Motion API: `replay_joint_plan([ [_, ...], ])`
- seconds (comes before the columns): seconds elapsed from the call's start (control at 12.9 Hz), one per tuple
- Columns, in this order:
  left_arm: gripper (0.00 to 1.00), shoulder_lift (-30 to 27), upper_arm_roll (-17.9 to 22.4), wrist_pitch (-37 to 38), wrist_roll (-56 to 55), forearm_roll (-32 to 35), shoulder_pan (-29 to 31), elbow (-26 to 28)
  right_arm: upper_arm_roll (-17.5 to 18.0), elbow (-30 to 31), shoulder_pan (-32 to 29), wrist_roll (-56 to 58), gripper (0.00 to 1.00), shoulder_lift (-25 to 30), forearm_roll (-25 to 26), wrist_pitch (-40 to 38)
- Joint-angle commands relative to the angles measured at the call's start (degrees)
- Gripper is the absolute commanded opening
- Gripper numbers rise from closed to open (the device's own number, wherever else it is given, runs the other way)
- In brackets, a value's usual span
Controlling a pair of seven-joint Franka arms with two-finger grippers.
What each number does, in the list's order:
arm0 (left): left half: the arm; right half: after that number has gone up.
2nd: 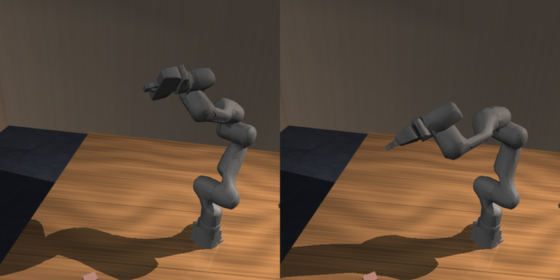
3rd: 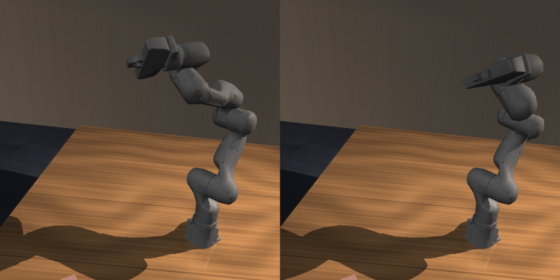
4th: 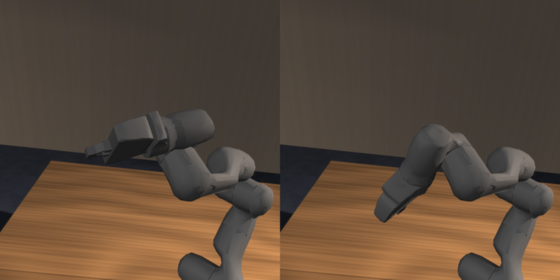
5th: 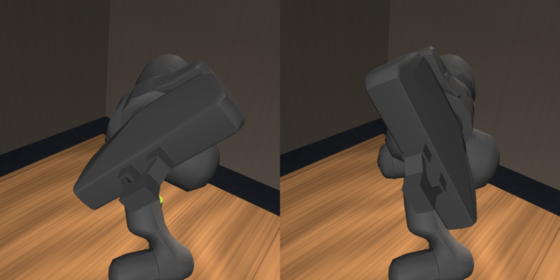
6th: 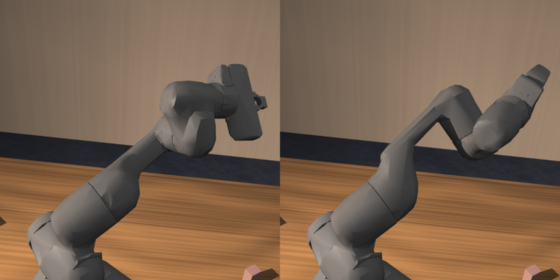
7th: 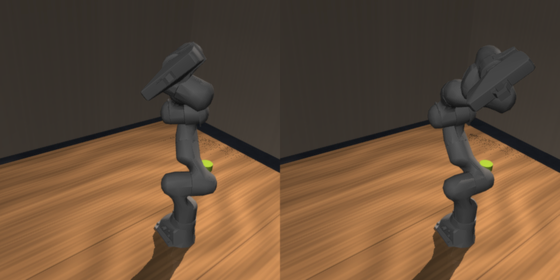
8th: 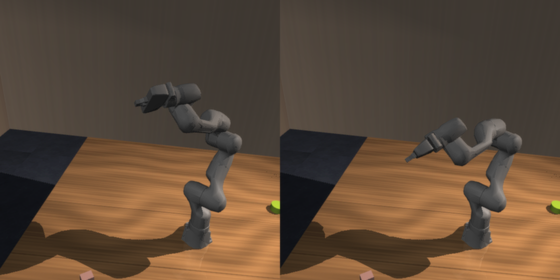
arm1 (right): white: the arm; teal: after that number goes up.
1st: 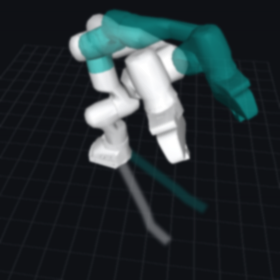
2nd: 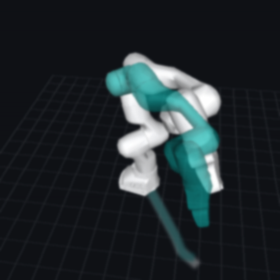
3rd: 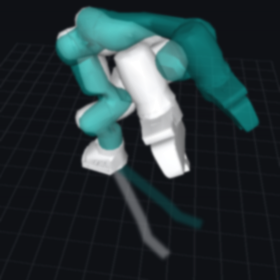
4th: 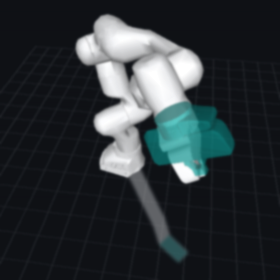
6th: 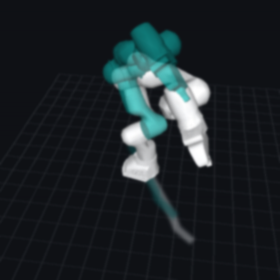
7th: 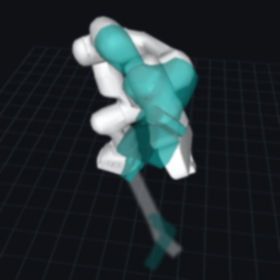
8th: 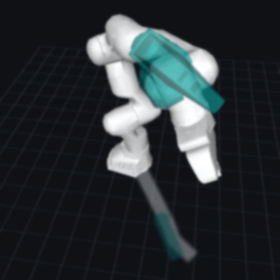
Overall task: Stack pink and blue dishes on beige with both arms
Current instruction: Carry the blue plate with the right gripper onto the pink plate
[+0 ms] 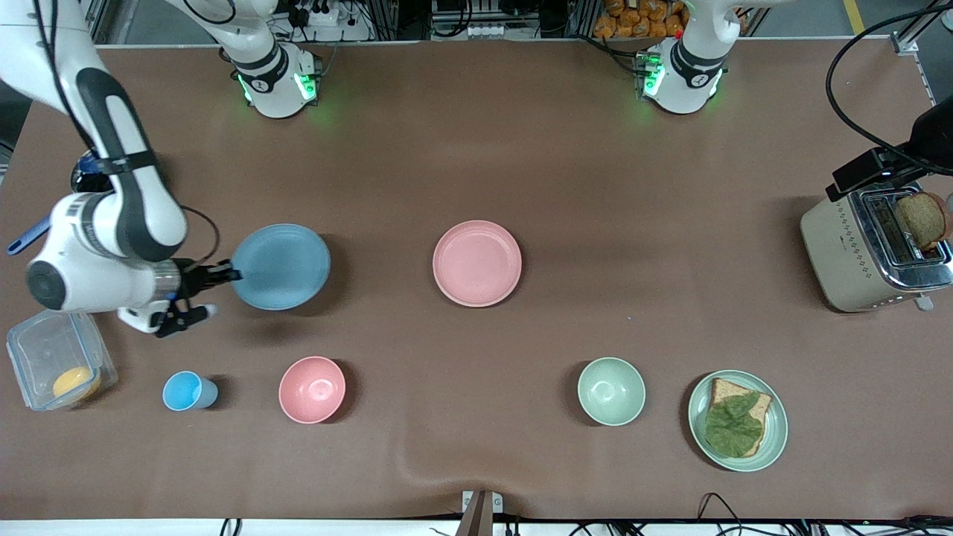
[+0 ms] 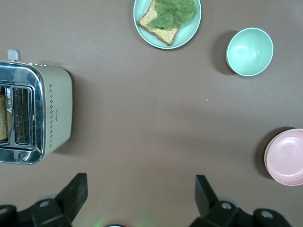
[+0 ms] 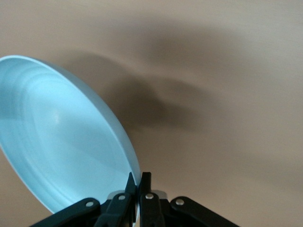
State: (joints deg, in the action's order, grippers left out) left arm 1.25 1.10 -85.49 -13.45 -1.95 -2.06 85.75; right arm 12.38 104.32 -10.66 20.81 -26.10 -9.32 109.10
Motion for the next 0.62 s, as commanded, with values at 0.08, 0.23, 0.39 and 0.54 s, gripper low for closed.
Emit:
replay_joint_plan([
  [0.08, 1.00, -0.99, -0.05, 0.41, 0.71, -0.95, 0.22, 0.82, 0.45, 0.45, 9.92, -12.68, 0.00, -0.17, -6.31, 1.37],
  [0.23, 1.00, -0.99, -0.05, 0.32, 0.71, -0.95, 0.22, 0.82, 0.45, 0.45, 15.29, -19.80, 0.00, -0.44, -9.30, 4.00],
  [0.39, 1.00, -0.99, -0.05, 0.24, 0.71, -0.95, 0.22, 0.82, 0.36, 0.01, 18.99, -25.18, 0.00, -1.84, -11.50, 7.60],
  [0.54, 1.00, -0.99, -0.05, 0.24, 0.80, -0.95, 0.31, 0.73, 0.36, -2.87, 21.98, -29.40, 0.00, -5.08, -14.31, 9.37],
])
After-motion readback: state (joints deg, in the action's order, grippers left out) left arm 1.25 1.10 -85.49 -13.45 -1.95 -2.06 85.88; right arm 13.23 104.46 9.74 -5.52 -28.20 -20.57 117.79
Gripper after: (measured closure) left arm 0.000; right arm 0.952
